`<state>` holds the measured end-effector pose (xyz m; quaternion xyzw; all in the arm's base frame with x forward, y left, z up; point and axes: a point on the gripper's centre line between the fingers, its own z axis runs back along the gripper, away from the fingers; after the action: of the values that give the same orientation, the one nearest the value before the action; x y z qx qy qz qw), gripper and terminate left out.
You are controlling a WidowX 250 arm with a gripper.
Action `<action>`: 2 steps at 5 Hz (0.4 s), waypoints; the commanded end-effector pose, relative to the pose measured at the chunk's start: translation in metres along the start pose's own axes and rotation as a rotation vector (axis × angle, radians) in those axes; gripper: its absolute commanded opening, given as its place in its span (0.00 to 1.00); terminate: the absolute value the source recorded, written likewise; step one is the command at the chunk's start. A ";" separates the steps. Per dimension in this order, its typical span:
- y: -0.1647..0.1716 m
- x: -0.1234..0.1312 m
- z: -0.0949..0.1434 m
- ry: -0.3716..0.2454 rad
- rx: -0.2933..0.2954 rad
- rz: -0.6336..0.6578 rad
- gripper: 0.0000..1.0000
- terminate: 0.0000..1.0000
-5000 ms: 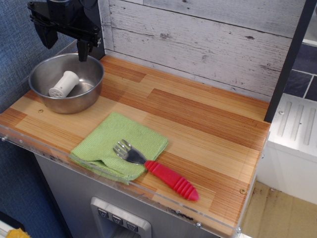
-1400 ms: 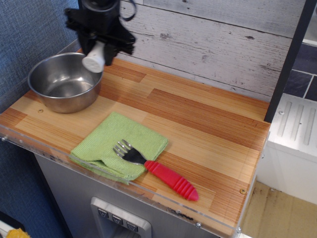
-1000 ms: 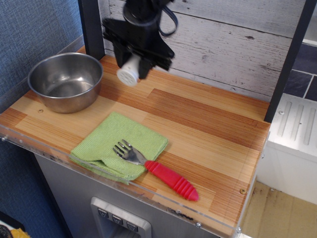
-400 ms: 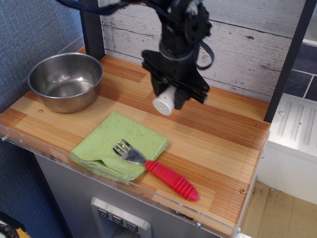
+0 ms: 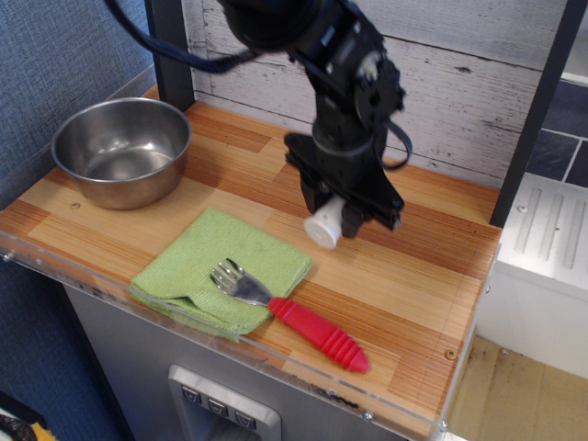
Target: Place the white object above the green towel
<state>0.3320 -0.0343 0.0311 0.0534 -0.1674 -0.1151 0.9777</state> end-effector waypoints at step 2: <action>0.003 0.004 0.000 -0.014 -0.010 -0.038 1.00 0.00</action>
<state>0.3327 -0.0363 0.0172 0.0487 -0.1468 -0.1390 0.9781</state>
